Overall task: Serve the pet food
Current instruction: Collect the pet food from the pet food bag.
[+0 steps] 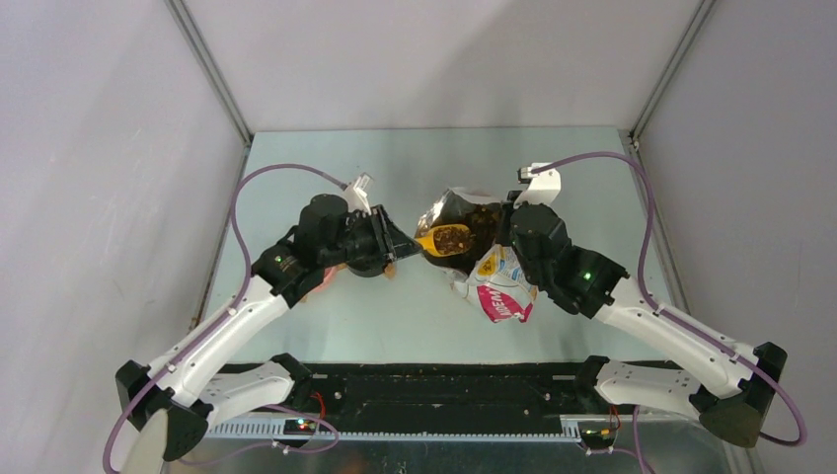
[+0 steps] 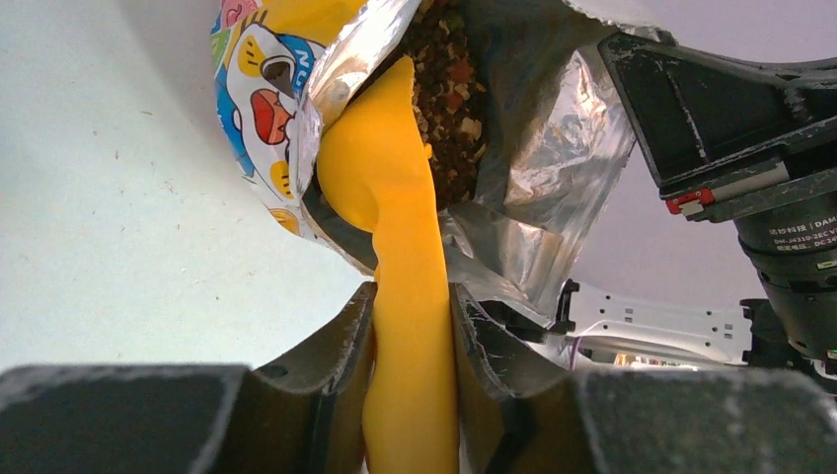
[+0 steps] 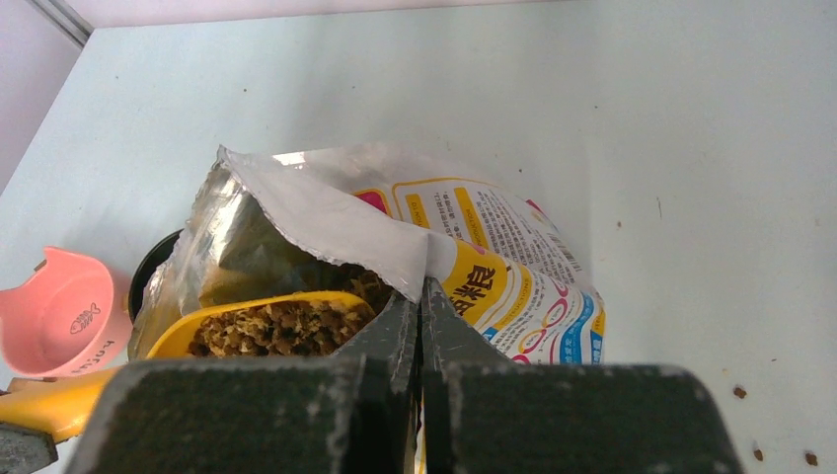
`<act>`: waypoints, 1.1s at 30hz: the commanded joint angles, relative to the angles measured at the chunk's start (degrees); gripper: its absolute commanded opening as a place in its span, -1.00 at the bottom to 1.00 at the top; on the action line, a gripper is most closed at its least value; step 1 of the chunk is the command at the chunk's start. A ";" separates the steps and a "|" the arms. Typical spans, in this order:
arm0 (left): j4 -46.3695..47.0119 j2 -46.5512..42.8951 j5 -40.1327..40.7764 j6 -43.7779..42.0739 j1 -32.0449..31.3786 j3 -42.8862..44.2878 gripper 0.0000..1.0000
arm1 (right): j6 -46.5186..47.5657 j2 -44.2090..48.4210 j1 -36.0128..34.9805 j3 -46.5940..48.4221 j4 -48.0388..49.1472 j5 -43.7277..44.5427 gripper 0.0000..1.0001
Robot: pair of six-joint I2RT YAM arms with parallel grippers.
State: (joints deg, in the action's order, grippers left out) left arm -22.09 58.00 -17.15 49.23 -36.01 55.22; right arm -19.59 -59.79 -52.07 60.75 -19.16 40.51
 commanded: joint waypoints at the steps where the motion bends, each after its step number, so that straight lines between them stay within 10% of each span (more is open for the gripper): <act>1: 0.65 0.88 -1.73 -2.18 0.50 2.32 -1.00 | -0.10 2.94 -0.88 0.95 2.98 0.42 -1.00; 9: 14.37 -1.19 -3.62 6.50 2.05 -6.25 -1.00 | -0.83 3.73 -1.08 0.87 2.35 0.12 -1.00; 17: 48.16 -0.39 -12.96 23.28 4.89 -19.49 -1.00 | -0.45 4.49 -2.27 0.93 1.96 0.60 -1.00; 33: 66.46 -2.35 -11.77 37.28 6.39 -28.65 -1.00 | -1.45 6.47 -3.08 0.89 1.56 1.36 -1.00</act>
State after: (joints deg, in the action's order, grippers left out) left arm 35.35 57.49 -29.17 83.11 -30.22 27.00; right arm -19.55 -56.66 -53.91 60.03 -22.24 40.80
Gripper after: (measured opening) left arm 0.316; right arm 0.009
